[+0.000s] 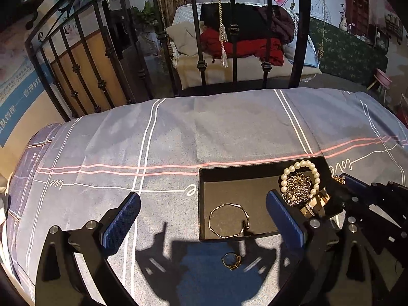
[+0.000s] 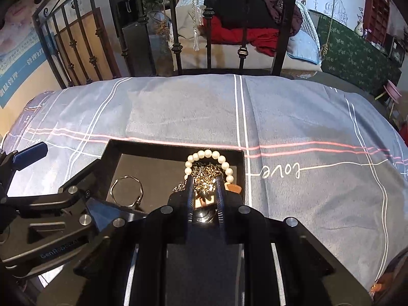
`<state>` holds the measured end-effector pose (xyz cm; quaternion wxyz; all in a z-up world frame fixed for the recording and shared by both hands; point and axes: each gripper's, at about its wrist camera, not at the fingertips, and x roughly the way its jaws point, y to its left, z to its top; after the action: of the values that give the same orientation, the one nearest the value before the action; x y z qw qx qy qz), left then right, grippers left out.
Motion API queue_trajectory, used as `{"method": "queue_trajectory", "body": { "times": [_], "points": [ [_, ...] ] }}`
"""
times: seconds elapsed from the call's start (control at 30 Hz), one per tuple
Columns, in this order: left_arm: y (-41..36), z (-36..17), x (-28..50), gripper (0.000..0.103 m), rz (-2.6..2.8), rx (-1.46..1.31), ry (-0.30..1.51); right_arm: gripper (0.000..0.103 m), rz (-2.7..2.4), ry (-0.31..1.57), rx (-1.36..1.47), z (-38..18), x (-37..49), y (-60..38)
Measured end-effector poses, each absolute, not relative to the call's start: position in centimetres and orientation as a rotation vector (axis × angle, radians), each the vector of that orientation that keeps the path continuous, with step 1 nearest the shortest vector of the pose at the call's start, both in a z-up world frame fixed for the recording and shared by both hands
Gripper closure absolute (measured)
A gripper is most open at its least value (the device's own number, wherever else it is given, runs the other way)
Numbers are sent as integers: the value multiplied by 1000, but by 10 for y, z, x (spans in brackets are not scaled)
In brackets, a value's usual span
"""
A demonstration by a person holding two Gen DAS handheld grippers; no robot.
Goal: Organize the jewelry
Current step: 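Carry the gold charm over the box and lower it in, then open the right tool to release the charm and withdraw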
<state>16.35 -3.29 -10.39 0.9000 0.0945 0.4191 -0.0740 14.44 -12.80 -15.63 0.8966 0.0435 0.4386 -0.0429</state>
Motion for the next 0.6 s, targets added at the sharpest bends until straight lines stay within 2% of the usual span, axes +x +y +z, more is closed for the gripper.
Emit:
{"method": "queue_trajectory", "body": {
  "times": [0.6],
  "points": [
    [-22, -111, 179, 6, -139, 183, 884, 85, -85, 936, 91, -169, 160, -122]
  ]
}}
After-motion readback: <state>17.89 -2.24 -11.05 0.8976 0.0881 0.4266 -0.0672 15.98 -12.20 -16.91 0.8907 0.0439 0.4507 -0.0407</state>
